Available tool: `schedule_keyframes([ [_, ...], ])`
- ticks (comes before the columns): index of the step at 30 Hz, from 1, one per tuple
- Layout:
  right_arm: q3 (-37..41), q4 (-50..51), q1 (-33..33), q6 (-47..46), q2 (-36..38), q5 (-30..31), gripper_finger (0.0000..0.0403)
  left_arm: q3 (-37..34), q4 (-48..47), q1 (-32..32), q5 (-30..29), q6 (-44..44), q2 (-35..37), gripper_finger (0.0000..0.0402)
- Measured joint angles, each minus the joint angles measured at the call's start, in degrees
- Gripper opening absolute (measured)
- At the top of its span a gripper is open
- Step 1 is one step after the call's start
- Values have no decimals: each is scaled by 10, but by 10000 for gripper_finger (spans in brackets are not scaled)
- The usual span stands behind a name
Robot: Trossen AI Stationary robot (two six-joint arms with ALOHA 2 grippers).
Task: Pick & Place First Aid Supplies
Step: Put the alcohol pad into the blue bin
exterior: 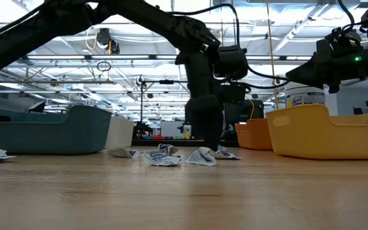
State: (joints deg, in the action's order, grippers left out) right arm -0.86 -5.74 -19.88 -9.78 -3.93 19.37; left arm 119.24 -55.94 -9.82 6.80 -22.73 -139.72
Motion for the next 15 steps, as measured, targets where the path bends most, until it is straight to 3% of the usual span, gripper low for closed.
schedule_keyframes([
  [4,0,0,0,0,0,0,116,0,4,0,-8,-21,2,252],
  [15,0,0,0,0,0,0,116,-13,6,-2,41,-6,2,49],
])
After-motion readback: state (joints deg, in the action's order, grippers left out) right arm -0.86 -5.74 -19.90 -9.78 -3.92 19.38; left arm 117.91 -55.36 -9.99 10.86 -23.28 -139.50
